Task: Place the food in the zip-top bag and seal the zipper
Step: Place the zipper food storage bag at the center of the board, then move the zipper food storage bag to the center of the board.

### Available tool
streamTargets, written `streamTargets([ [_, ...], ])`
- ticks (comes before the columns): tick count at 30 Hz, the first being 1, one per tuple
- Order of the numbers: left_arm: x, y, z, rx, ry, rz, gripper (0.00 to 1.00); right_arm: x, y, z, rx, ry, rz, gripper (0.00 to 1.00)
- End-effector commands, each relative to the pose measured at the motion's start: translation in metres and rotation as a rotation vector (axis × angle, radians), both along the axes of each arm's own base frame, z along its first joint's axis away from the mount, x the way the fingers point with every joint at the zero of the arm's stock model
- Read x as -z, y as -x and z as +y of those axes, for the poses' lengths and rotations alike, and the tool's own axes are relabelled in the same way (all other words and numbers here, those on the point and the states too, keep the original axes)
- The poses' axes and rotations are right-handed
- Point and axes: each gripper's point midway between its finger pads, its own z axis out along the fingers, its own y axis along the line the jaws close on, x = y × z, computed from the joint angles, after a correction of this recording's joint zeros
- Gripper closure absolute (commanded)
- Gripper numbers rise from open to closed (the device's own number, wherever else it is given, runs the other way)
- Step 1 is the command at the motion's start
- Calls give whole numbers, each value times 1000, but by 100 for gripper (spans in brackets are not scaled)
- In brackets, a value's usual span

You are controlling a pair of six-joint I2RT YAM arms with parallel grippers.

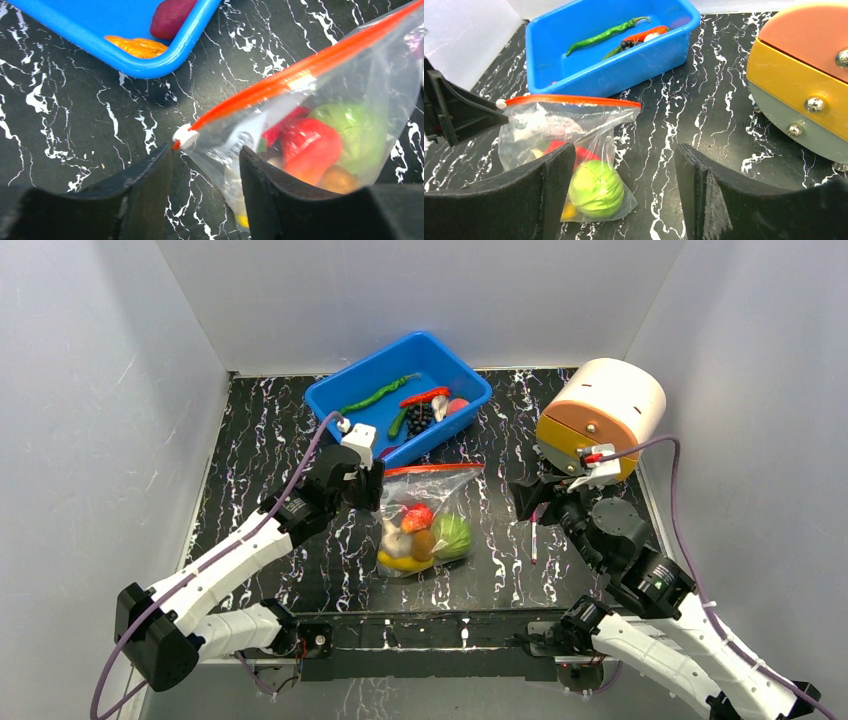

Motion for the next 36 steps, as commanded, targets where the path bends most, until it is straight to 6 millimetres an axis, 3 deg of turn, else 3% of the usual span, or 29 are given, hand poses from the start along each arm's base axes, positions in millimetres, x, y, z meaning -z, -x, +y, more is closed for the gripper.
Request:
streamTargets([
  [1,-27,-6,11,-78,45,-78,43,-5,-9,7,15,-31,2,25],
  [4,-43,-4,10,-78,90,-108,28,-6,-12,14,-1,-20,18,4],
  [5,-49,-3,9,-74,107,-115,21,-7,-12,17,-9,-23,25,2],
  [6,-53,-1,9,-72,119,-120,5,-7,-13,18,-9,-28,33,2],
  [7,-57,0,8,-71,133,-126,2,-7,-14,20,-7,-32,41,2],
  [13,-77,6,13,-83,185,-155,2,-13,-18,22,3,-40,55,2],
  [18,-78,12,13,-67,183,-135,2,-22,-18,28,-15,-65,55,2],
  [21,-59,13,14,-69,159,-109,2,-16,-19,37,-51,-69,61,2],
  [24,-24,16,6,-32,143,-48,3,1,-19,57,-119,-93,97,7],
  [28,12,18,-12,5,162,44,18,12,-19,79,-198,-116,134,18],
  [32,31,11,-31,44,189,69,34,16,-20,85,-213,-116,150,19],
  [36,55,16,-50,107,218,160,49,16,-20,84,-211,-116,151,19],
])
